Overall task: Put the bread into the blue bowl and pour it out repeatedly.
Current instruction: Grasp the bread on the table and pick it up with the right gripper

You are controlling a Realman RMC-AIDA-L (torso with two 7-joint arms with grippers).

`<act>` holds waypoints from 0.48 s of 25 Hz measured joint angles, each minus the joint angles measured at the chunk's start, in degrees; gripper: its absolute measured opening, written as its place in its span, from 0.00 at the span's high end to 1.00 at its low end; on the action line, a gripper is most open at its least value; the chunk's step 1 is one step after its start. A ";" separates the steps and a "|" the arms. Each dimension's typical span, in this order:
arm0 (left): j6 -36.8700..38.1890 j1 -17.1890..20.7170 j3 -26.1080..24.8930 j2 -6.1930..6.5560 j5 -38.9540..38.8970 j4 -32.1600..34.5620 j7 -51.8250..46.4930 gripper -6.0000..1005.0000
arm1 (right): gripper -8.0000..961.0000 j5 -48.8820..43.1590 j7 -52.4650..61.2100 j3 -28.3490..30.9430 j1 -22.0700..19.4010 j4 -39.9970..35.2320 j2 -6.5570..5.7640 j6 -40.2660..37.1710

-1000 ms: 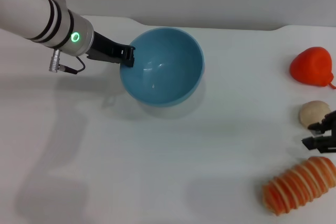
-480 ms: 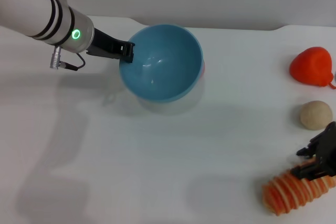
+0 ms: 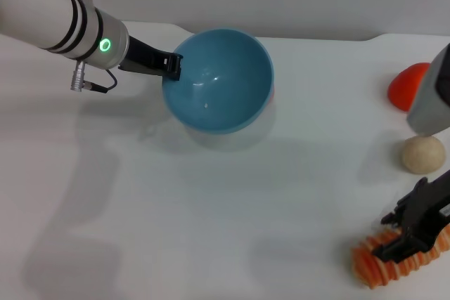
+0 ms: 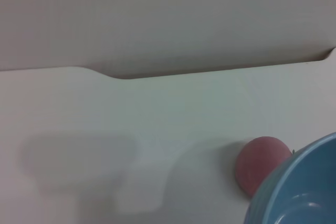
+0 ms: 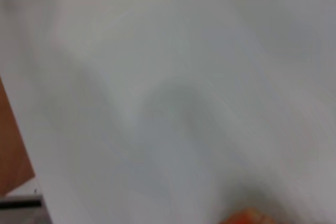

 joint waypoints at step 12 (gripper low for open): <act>1.58 0.55 0.00 -0.04 -0.07 0.74 0.13 0.99 | 0.38 -5.89 5.33 -11.10 -0.26 -3.75 0.10 -1.96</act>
